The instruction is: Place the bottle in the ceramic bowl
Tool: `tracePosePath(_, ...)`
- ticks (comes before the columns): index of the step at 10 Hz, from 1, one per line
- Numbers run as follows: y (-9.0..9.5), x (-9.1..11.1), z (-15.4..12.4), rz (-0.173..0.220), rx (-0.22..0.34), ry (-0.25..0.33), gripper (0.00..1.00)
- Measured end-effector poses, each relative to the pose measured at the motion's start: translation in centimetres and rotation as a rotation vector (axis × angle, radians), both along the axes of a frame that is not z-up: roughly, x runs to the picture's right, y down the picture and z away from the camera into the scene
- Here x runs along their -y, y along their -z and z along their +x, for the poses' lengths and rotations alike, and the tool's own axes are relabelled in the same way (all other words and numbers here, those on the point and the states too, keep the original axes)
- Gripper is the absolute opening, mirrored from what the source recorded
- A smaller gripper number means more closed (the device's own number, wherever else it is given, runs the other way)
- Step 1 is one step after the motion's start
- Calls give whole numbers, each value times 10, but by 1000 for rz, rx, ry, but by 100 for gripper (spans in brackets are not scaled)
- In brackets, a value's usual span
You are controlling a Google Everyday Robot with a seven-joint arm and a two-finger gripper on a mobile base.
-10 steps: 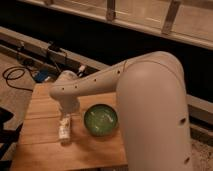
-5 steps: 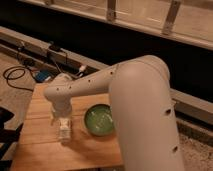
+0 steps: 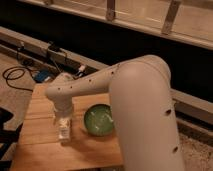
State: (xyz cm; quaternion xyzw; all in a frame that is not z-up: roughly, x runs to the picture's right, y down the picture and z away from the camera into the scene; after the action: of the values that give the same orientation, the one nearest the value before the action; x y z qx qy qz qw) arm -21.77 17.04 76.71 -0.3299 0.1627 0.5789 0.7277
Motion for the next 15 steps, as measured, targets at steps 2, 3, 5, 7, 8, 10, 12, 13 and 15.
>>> tracePosePath(2,-13,-10,0,-18,-20,34,65)
tracePosePath(3,-17,-15,-7,-27,-21,50,65)
tracePosePath(5,-25,-21,-5,-45,-29,66,65)
tracePosePath(7,-36,-31,-9,-68,-14,64,65)
tracePosePath(8,-41,-37,-12,-79,-1,57,65)
tracePosePath(10,-53,-46,-11,-106,9,46,63)
tracePosePath(12,-54,-50,-18,-96,20,80,46)
tracePosePath(13,-48,-46,-21,-76,30,92,34)
tracePosePath(15,-36,-39,-26,-51,51,110,16)
